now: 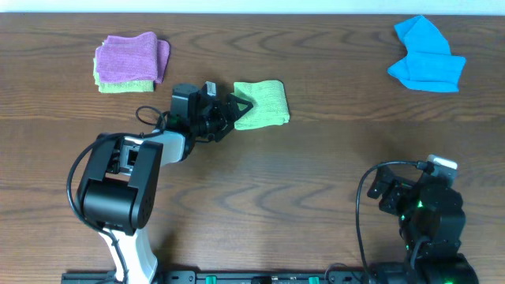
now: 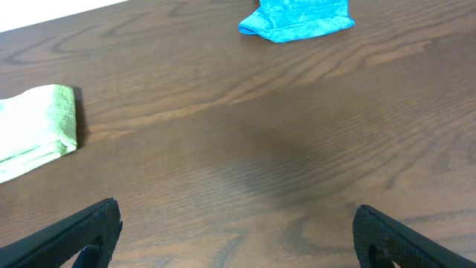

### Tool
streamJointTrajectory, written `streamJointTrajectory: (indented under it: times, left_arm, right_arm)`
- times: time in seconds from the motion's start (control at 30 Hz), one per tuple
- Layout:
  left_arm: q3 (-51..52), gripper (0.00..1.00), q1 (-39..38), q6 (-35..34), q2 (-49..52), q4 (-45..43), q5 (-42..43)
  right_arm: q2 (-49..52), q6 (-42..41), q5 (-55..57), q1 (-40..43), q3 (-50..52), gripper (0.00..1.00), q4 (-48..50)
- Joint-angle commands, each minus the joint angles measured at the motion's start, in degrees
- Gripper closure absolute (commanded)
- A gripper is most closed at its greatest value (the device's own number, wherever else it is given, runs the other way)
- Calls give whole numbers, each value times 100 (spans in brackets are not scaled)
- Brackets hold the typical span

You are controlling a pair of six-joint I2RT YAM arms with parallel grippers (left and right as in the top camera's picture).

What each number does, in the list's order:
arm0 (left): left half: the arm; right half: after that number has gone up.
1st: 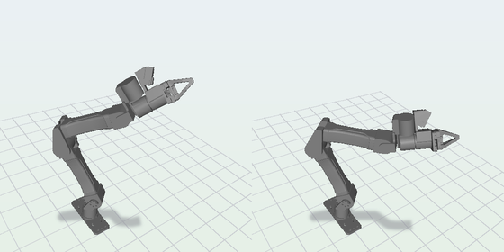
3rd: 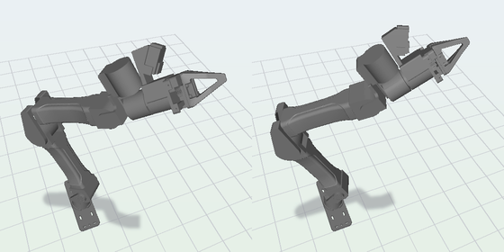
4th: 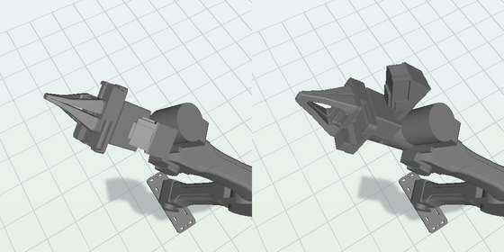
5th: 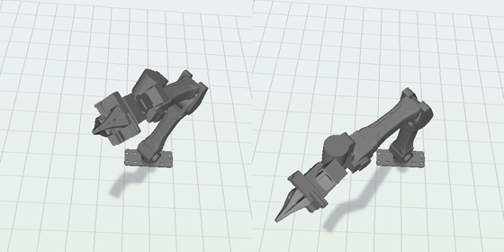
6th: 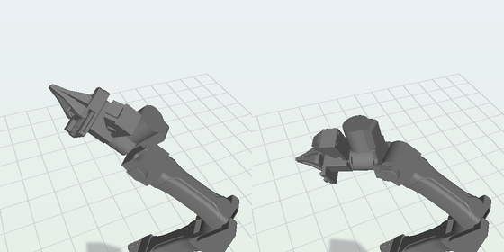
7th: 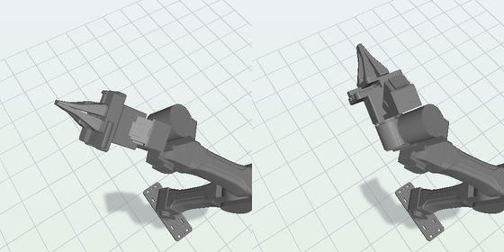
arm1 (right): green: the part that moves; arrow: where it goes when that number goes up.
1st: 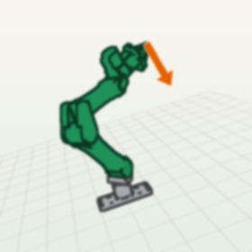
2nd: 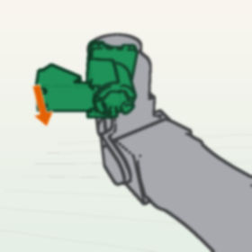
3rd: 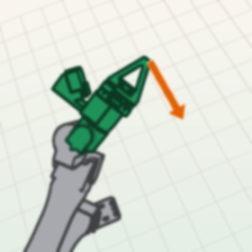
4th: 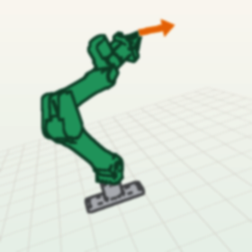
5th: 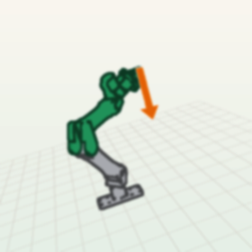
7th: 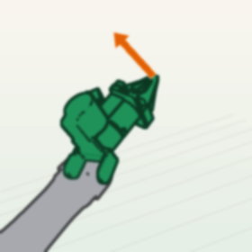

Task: Fold the cloth
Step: 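Reach the left gripper to the folded green square and grasp it, then lift the green square and carry it left toward the cloth stack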

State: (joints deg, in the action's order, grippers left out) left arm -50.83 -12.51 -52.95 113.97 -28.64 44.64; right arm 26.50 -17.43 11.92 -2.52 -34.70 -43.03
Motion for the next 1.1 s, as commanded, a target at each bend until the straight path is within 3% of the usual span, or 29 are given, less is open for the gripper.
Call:
streamJointTrajectory:
  times: [0.0,0.03,0.13,0.27,0.37,0.4,0.47,0.53,0.73,1.07]
  left_arm:
    - [22,5,28,0,293,129,-175]
    - [22,2,28,-2,293,122,-177]
    - [22,8,28,-2,293,125,-179]
    - [22,34,28,2,293,140,-225]
    - [22,36,26,2,293,140,-328]
    - [22,41,26,2,293,138,-337]
    - [22,62,28,2,293,136,-354]
    - [22,75,28,2,293,136,-356]
    - [22,94,28,2,293,133,-352]
    - [20,94,105,-262,293,-979,-83]
  right_arm:
    - [-31,-76,-39,-50,-13,1,-9]
    - [-31,-76,-39,-50,-13,1,-9]
    - [-31,-79,-39,-50,-13,1,-9]
    - [-31,-79,-42,-50,-13,1,-9]
    - [-31,-79,-42,-50,-13,1,-9]
    - [-31,-79,-44,-50,-13,1,-9]
    - [-31,-79,-85,-50,-13,1,-9]
    - [-31,-79,-105,-50,-13,1,-9]
    - [-31,-79,-105,-50,-13,1,-9]
    - [-31,-79,-105,-50,-13,1,-9]
